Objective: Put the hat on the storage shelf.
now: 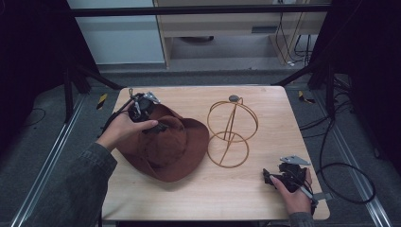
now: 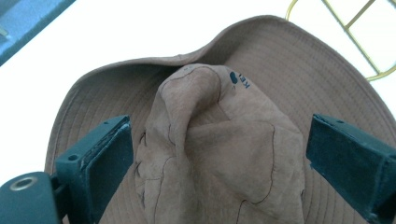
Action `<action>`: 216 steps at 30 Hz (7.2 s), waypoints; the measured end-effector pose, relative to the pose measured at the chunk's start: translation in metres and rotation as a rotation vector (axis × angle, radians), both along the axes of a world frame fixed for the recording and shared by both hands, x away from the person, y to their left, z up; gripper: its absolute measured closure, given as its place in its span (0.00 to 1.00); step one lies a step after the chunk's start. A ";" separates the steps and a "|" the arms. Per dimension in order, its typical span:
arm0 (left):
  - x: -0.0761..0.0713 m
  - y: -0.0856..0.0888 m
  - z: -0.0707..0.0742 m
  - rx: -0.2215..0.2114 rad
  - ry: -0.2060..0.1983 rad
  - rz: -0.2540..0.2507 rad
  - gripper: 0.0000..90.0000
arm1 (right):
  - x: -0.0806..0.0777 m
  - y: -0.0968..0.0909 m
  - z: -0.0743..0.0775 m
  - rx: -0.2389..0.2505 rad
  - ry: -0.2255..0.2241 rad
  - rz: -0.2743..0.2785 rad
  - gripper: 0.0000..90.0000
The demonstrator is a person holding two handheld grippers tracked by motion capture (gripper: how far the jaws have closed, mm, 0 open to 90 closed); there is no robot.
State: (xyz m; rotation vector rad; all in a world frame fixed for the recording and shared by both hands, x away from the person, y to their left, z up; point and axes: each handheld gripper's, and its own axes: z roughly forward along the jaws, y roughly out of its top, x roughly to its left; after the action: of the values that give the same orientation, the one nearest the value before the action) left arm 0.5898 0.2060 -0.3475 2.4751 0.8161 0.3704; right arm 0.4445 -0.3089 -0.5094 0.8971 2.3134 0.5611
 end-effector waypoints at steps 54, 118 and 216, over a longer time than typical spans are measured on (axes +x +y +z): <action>0.021 0.004 -0.044 0.051 0.132 0.068 0.66 | 0.000 0.000 0.000 0.000 0.000 0.000 0.01; -0.050 0.050 0.049 -0.053 -0.072 -0.008 0.98 | 0.000 0.000 0.000 0.001 0.000 0.000 0.01; -0.099 -0.061 0.175 -0.158 -0.272 -0.318 0.98 | 0.000 0.000 0.000 -0.001 0.000 0.006 0.01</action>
State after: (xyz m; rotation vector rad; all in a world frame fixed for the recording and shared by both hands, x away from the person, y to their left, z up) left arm 0.4909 0.1451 -0.1729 2.2904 0.3210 0.4916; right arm 0.4449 -0.3093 -0.5092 0.8904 2.3173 0.5618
